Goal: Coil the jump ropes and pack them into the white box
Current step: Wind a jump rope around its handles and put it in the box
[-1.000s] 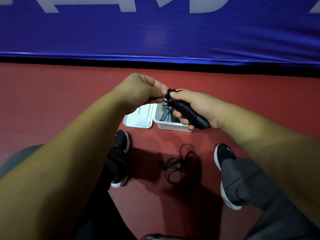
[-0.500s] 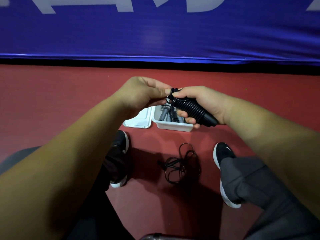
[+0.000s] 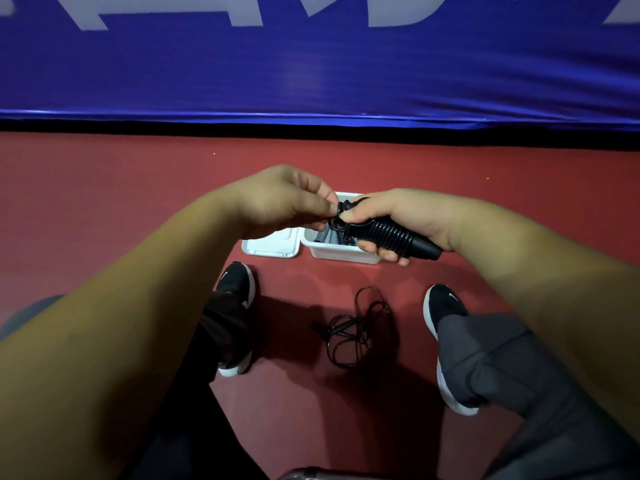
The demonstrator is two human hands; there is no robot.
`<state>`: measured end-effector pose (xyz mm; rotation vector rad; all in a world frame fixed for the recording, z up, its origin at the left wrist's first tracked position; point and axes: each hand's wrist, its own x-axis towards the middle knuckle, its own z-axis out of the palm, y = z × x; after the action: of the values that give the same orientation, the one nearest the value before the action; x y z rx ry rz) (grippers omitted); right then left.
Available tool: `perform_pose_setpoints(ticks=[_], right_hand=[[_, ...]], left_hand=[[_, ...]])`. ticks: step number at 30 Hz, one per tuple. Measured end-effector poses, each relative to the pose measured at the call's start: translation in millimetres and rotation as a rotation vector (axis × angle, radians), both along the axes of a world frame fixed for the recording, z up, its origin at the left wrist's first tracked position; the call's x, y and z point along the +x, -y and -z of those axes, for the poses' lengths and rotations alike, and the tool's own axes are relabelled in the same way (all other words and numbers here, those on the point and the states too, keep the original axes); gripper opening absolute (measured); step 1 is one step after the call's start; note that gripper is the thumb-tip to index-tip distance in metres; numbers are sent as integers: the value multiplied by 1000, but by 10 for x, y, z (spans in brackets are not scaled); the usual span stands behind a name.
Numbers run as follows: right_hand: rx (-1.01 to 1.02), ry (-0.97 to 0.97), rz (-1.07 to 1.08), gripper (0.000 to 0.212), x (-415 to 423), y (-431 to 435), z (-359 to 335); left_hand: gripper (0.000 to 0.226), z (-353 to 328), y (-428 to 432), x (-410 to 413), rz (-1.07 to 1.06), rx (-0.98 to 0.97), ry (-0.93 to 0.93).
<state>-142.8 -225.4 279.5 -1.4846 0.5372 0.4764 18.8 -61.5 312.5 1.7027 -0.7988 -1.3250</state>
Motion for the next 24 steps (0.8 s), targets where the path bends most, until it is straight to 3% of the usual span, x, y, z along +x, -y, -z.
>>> perform_pose_setpoints(ticks=[3,8,11,15,18,24], right_hand=[[55,67,13,37,-7,-5,7],[121,137,47,72,7,-4,59],[183,134,94,65,6,-12,85],[135,62,128,74,17,-19,59],[55,36,168,78,33,-88,50],[77,58,231,50,54,-164,6]], left_hand=[[8,-55,24,-11,7,-21,10],[19,-72,111,-53,-96,-67,34],[19,-80,157,-62,-104,-81,47],[13,-87,189,-113,-107,-54,83],[30,-74,204,-124,-99,-32,151],[10,-60,221,-128,-176,-41,109]])
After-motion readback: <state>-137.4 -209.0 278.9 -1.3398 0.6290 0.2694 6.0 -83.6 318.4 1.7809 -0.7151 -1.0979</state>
